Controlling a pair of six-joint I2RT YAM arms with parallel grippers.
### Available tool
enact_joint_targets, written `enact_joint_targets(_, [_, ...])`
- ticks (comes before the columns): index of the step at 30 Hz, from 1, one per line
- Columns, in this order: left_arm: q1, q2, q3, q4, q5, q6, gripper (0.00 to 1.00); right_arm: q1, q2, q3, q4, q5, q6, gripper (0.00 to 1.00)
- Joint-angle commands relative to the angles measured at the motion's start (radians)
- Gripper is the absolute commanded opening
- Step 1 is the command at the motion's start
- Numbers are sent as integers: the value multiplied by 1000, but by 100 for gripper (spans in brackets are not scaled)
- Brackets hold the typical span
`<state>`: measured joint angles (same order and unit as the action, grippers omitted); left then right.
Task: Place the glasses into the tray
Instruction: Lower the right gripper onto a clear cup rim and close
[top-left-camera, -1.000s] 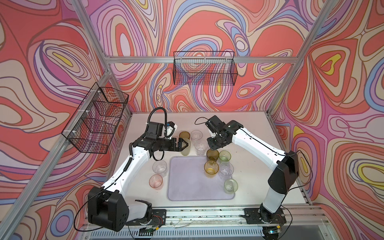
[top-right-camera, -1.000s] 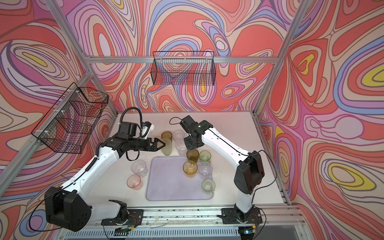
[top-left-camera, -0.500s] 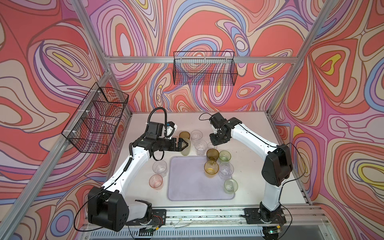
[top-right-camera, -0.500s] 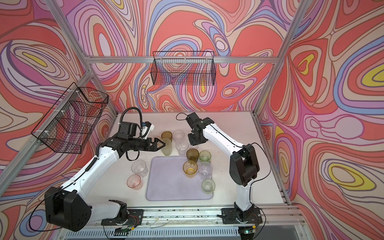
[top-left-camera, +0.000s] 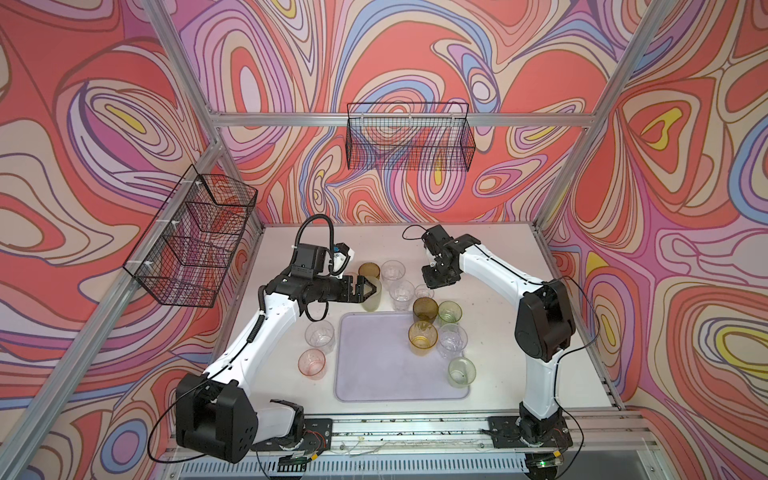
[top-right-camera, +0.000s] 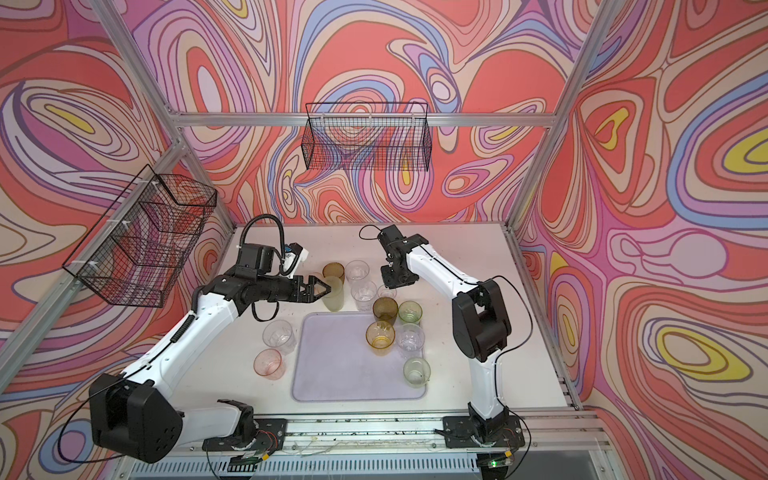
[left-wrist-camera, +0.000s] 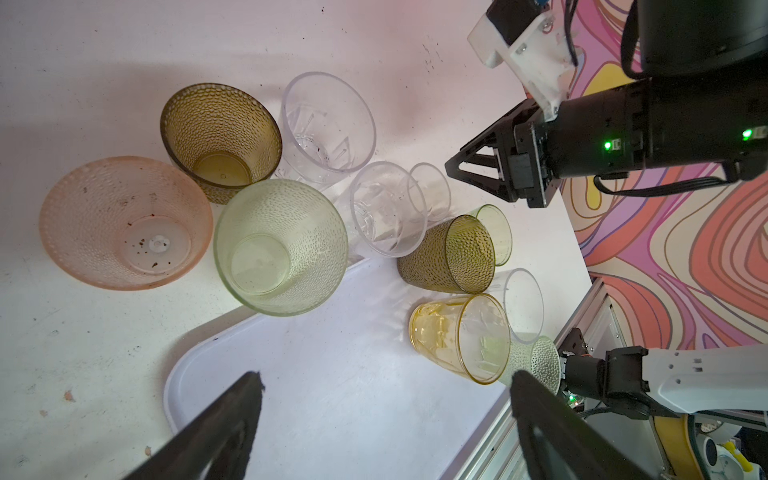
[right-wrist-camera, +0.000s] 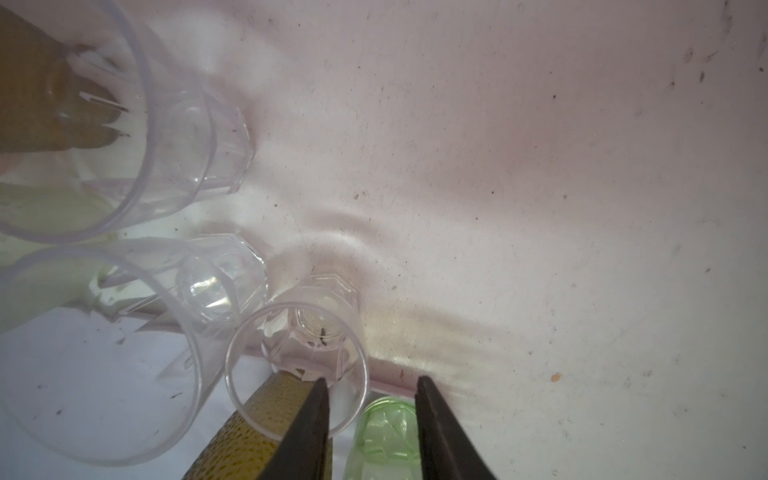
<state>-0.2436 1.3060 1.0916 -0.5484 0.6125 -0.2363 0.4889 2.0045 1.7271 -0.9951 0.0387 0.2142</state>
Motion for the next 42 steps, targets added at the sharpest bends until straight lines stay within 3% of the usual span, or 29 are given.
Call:
enact_joint_targets(1, [-2,-4,-5,8,-1,9,96,-12,39,25,28,-22,-10,36])
enact_joint_targets(15, [-2,-14,-8,7,-3,12,96,-21,104,37,36,-29,-15,31])
enact_joint_targets(42, [-1,-18,-9,7,-6,11,96,-21,33,24,-3,11,-21,0])
